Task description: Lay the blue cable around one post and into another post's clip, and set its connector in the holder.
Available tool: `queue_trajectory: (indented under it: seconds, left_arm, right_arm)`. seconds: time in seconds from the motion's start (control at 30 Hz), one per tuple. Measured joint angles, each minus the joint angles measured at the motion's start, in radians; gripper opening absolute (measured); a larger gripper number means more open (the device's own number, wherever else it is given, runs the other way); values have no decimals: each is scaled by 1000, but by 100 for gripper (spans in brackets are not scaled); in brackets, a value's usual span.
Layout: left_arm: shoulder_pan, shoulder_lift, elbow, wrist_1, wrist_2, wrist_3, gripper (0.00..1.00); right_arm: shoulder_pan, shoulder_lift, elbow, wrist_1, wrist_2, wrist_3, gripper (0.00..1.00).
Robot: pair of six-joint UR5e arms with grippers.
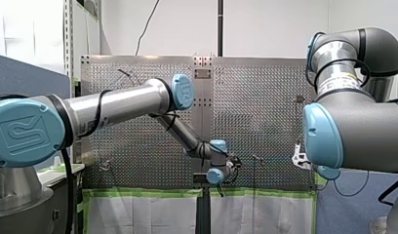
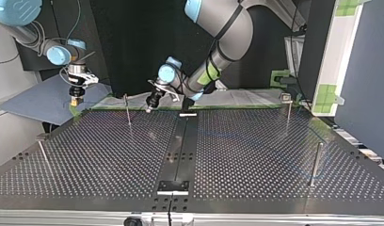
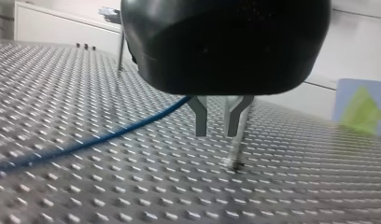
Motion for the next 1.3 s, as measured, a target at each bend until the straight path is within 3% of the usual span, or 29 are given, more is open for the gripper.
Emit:
queue_trajectory:
  seconds: [0.03,0.1,0.13,0.2,0.27,0.57,0.8,1.03,1.3]
  left_arm:
    - [0,6,4,0,-1,6,46]
    - [0,13,7,-1,-2,16,76]
    - [0,16,7,-1,-2,22,76]
    - [0,19,5,-5,-2,27,95]
    - [-1,20,0,-14,-2,33,100]
    - [-3,21,-33,-85,15,99,100]
    - [3,27,-54,-141,-9,155,100]
    - [3,76,-105,-196,-17,213,100]
    - [-10,141,-176,-205,-14,285,100]
  right_arm:
    - [0,0,0,0,0,0,0]
    - [0,0,0,0,0,0,0]
    - [0,1,0,0,-1,0,0]
    - [0,1,0,0,-1,0,0]
    - [0,2,0,1,-1,0,0]
    - [3,3,0,1,0,0,0]
    - [4,3,0,7,-1,0,0]
    - [5,3,0,14,-1,0,0]
    - [6,5,0,19,-1,0,0]
